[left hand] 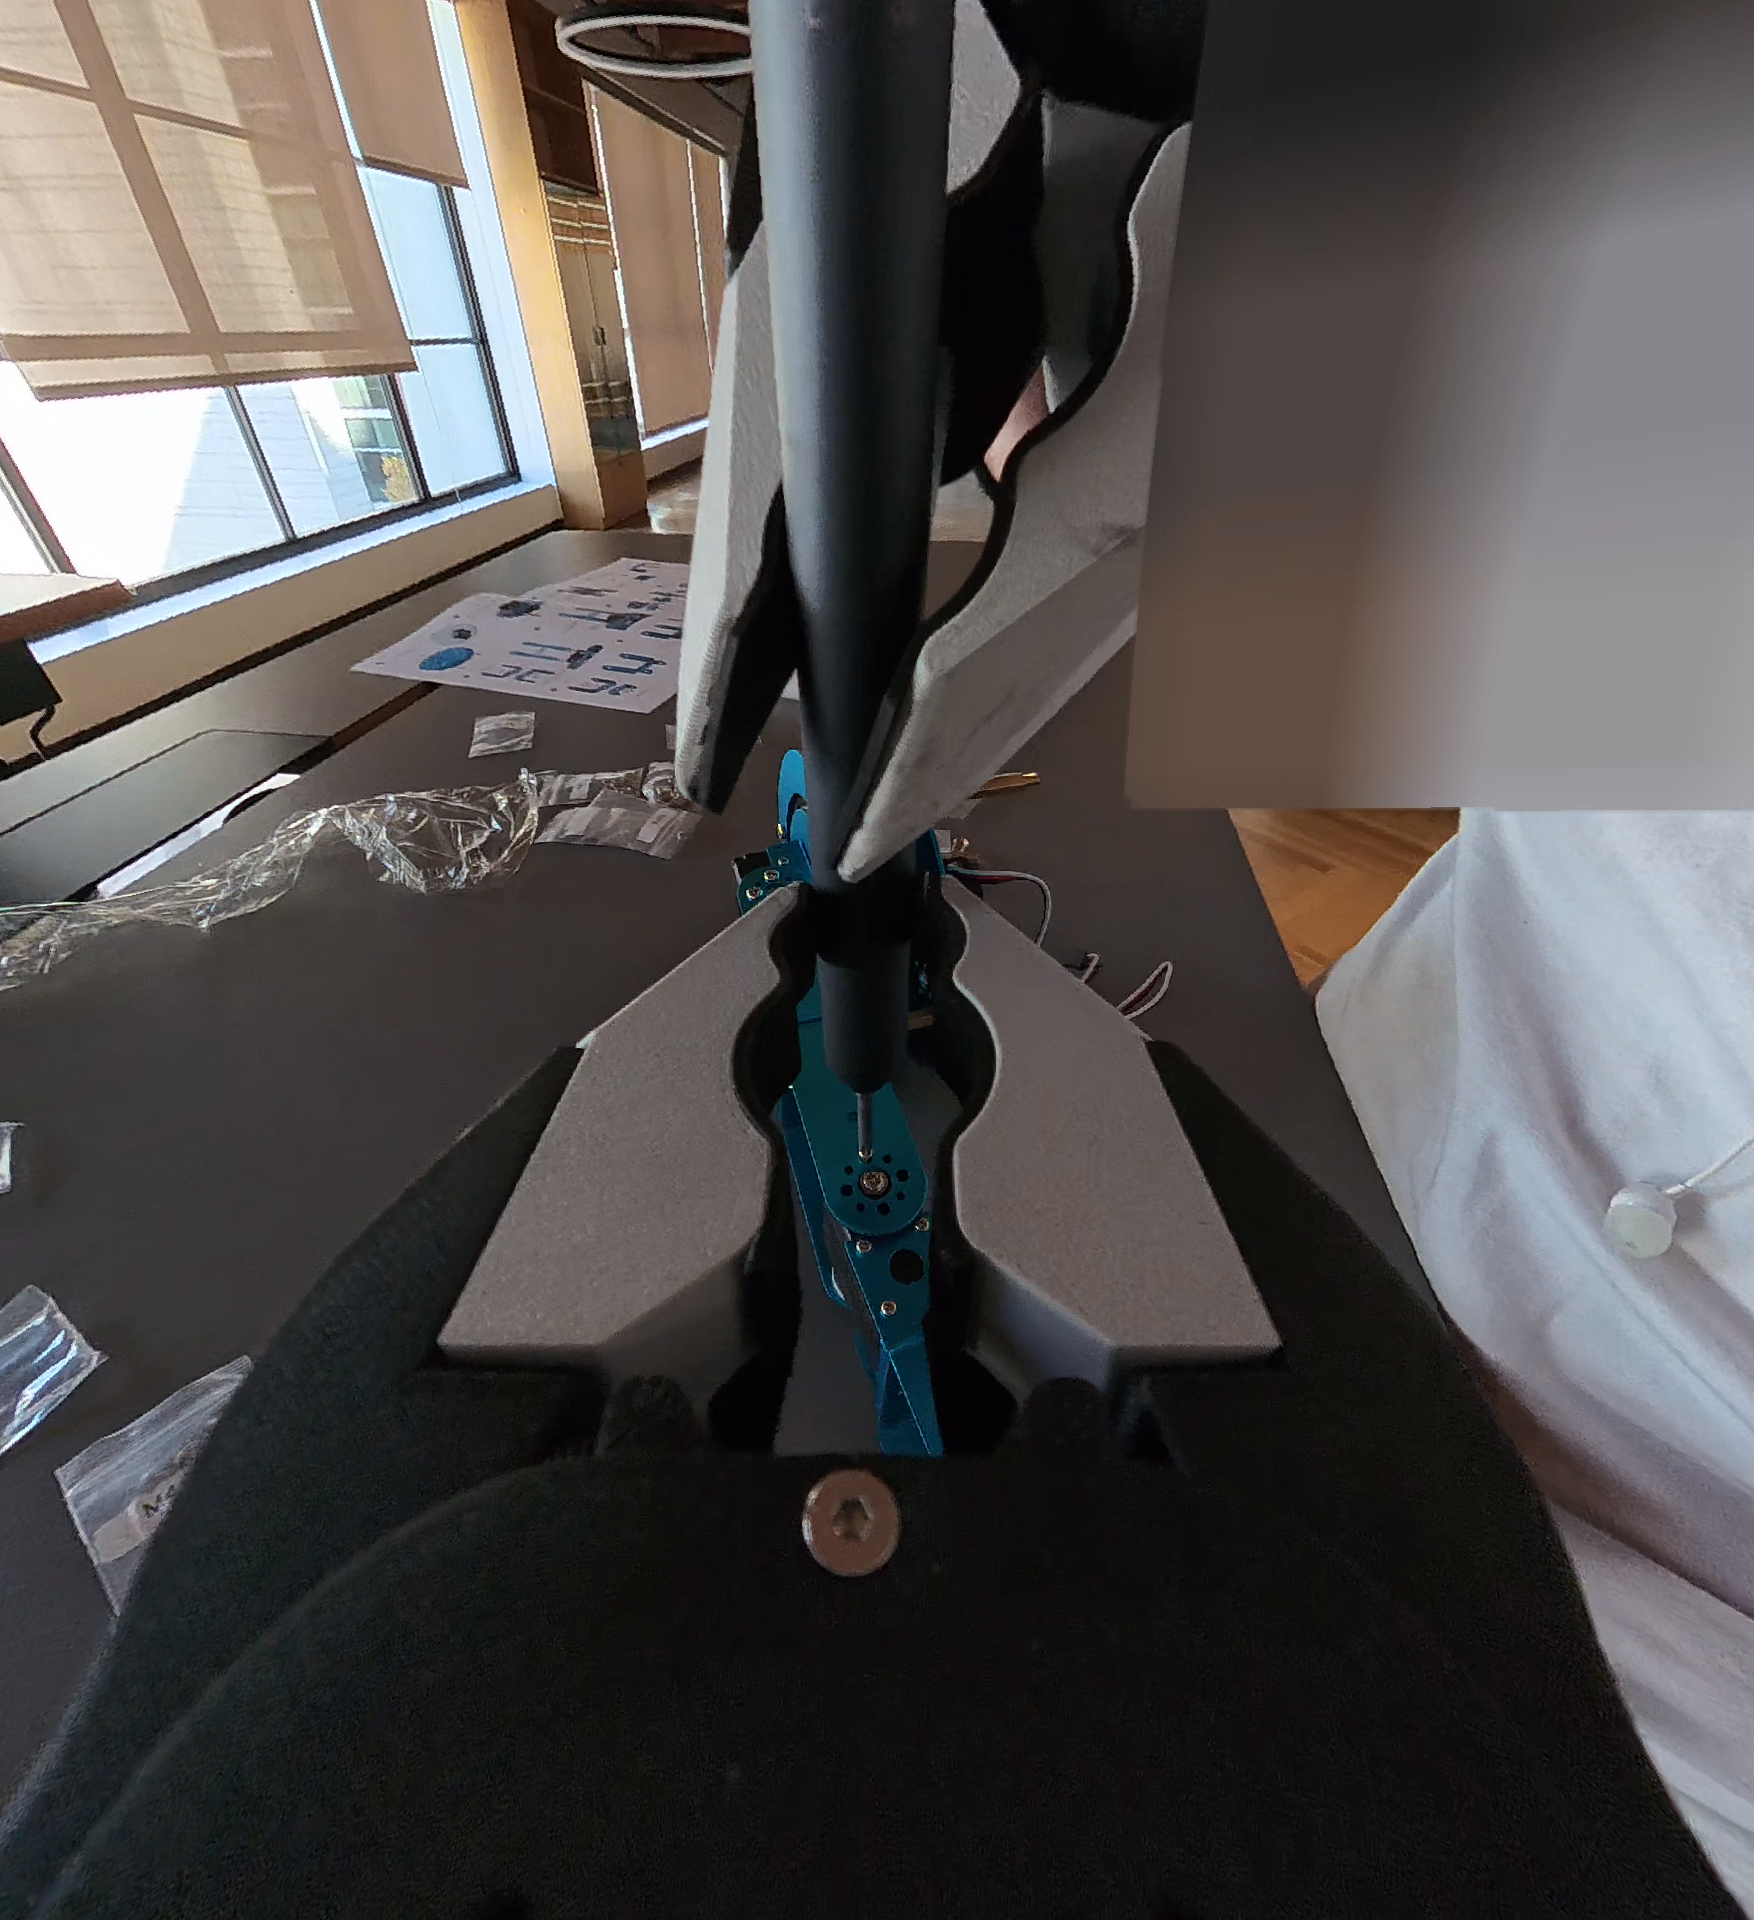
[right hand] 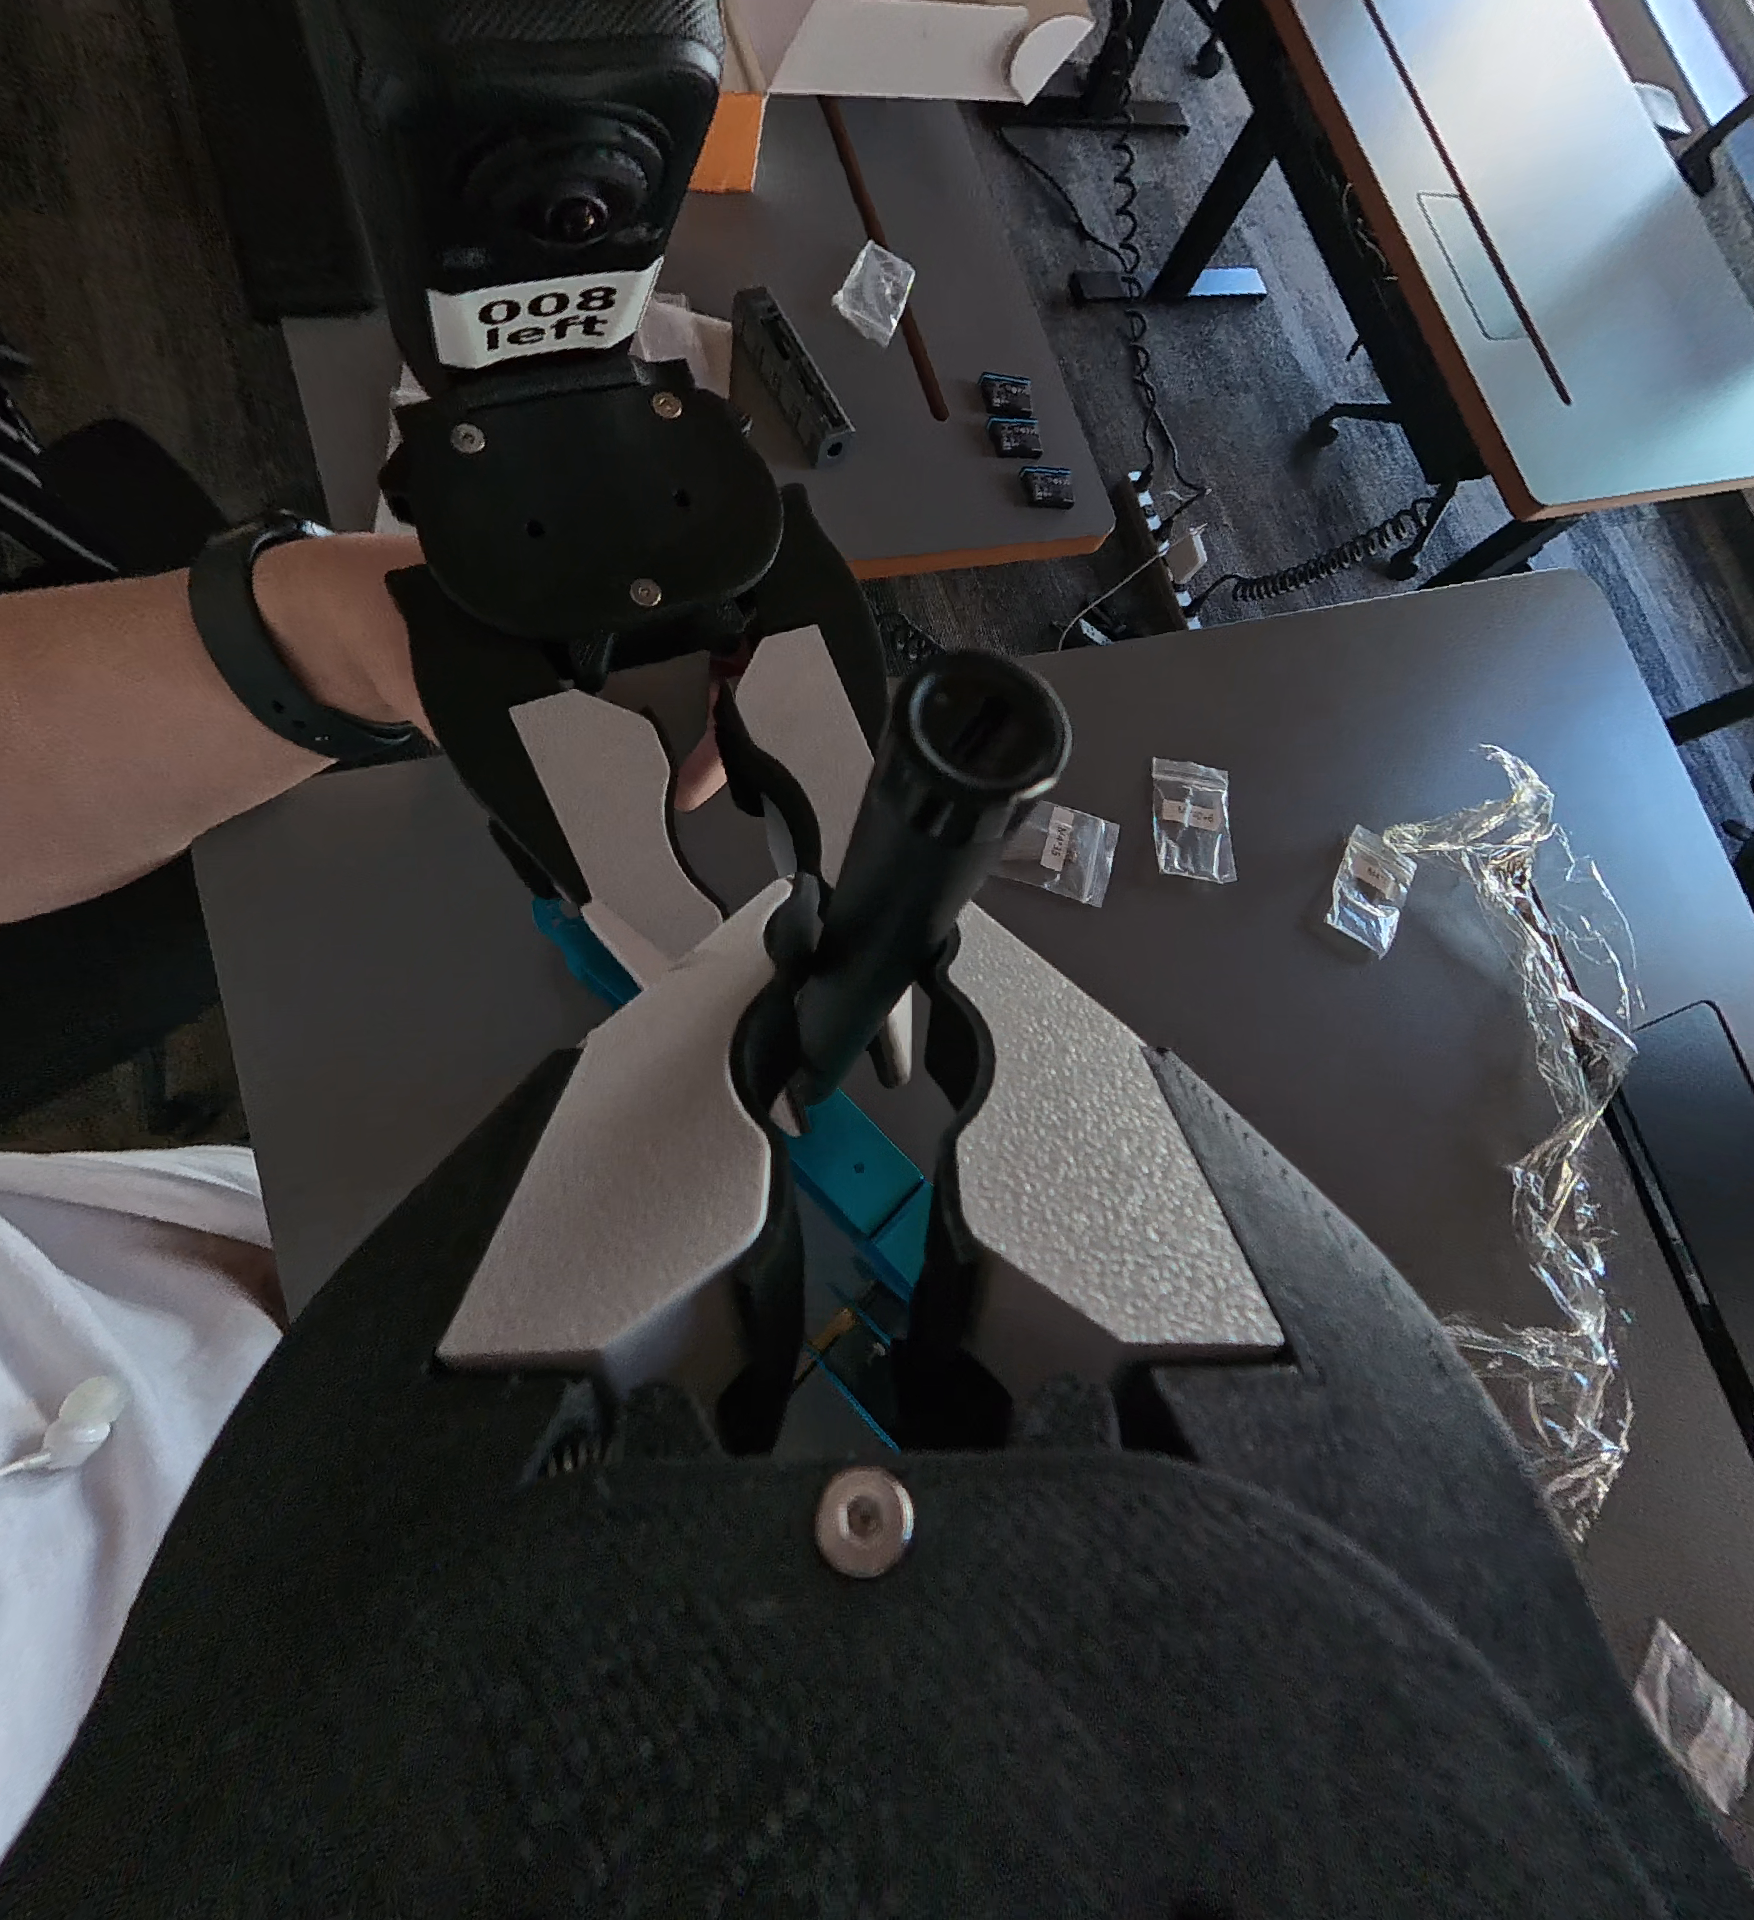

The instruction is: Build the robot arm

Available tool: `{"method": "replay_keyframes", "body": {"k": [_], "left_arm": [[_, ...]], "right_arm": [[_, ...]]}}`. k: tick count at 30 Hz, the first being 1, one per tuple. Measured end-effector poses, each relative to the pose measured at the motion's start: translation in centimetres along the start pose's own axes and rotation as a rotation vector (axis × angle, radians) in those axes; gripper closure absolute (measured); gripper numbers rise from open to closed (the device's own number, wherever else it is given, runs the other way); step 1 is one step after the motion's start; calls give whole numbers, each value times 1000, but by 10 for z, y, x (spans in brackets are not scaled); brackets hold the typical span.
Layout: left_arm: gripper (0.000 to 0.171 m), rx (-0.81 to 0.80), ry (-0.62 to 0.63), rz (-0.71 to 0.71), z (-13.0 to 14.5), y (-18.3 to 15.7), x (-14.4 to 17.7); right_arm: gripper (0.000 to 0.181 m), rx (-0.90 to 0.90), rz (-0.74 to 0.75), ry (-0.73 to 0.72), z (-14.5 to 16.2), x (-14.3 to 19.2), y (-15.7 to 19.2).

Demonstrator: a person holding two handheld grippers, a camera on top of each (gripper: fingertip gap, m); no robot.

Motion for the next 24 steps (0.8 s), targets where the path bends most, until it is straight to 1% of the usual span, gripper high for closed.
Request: {"method": "replay_keyframes", "body": {"k": [1, 3, 5, 7, 8, 9, 10, 12, 13, 14, 19, 24], "left_arm": [[151, 0, 3, -1, -1, 0, -1], [155, -21, 14, -11, -1, 0, -4], [155, -32, 29, 2, -1, 0, -4], [155, -43, 50, 32, -1, 0, -4], [155, -51, 60, 43, -2, 0, -4], [155, -56, 72, 52, -2, 0, -4], [154, -60, 81, 63, -2, 0, -4], [155, -67, 87, 81, -2, 1, -4], [155, -64, 83, 83, -2, 2, -4], [155, -57, 75, 86, -2, 3, -3], [155, -50, 29, 69, 0, 3, -4], [155, -43, 21, 54, 1, 3, -2]], "right_arm": [[162, -8, 1, -5, 0, 0, 0], [162, -16, 2, -5, 1, 1, 0], [162, 8, -23, -2, 1, 1, 0], [163, 55, -103, 8, 1, 1, 0], [160, 91, -138, 4, 0, 1, -1], [153, 120, -169, 0, -1, 1, -2], [153, 145, -214, 3, -1, 1, -2], [154, 158, -253, 0, -3, 3, -6], [157, 167, -277, -2, -4, 4, -6], [162, 177, -287, -4, -5, 5, -7], [161, 198, -274, 55, -6, 5, -7], [162, 216, -266, 97, -10, 2, -7]]}}
Point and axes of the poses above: each gripper's, where its closed fingertips meet, x back along the fingers, z out of its underside, y = z × x across the jaws, the point moved 6 cm from there along x, back along the fingers
